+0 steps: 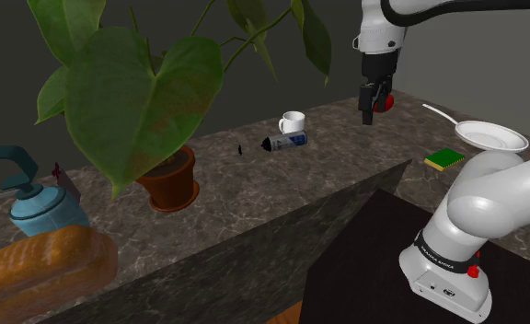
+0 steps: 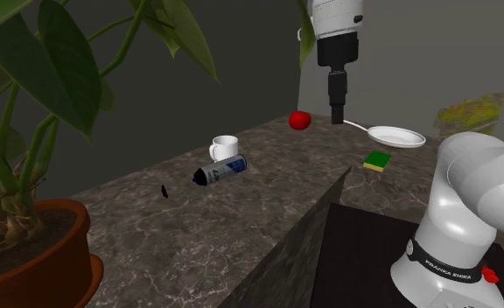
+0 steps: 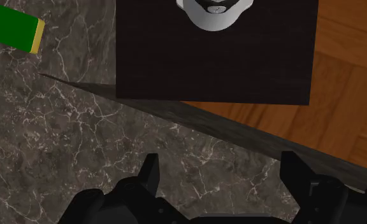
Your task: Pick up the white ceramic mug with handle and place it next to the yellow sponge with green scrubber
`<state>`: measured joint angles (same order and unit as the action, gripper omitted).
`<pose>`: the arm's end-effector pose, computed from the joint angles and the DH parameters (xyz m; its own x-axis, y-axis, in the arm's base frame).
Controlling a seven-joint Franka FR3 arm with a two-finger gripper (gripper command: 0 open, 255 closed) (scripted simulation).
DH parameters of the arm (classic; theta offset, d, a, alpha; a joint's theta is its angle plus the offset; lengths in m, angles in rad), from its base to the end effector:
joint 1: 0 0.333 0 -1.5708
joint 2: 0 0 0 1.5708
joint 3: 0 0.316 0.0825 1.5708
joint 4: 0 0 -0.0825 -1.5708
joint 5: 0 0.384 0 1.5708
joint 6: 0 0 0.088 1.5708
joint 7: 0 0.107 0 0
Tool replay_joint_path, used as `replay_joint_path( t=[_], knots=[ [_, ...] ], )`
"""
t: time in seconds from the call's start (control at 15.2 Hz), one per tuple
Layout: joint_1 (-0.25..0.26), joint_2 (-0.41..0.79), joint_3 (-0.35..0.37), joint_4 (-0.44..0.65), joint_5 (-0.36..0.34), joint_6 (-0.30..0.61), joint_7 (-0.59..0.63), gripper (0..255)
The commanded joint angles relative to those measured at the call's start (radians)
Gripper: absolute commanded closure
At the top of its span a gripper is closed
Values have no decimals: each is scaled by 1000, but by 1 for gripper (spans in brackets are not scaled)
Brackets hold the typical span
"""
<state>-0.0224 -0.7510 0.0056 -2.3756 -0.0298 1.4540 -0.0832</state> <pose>0.3010 -0.0081 0.5617 0.9832 0.0610 -0.1719 0.0652 -0.9977 0.0193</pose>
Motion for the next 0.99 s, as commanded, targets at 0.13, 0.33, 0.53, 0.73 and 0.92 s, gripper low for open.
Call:
replay_joint_path(
  t=[0.13,0.33,0.53,0.73,0.92],
  knots=[
    [-7,60,-21,11,-16,55,-24,0],
    [-16,155,-52,37,-34,133,-59,0],
    [-24,256,-80,75,-47,204,-93,0],
    [-31,360,-107,125,-52,267,-127,0],
    [-37,468,-131,187,-51,321,-163,0]
  ],
)
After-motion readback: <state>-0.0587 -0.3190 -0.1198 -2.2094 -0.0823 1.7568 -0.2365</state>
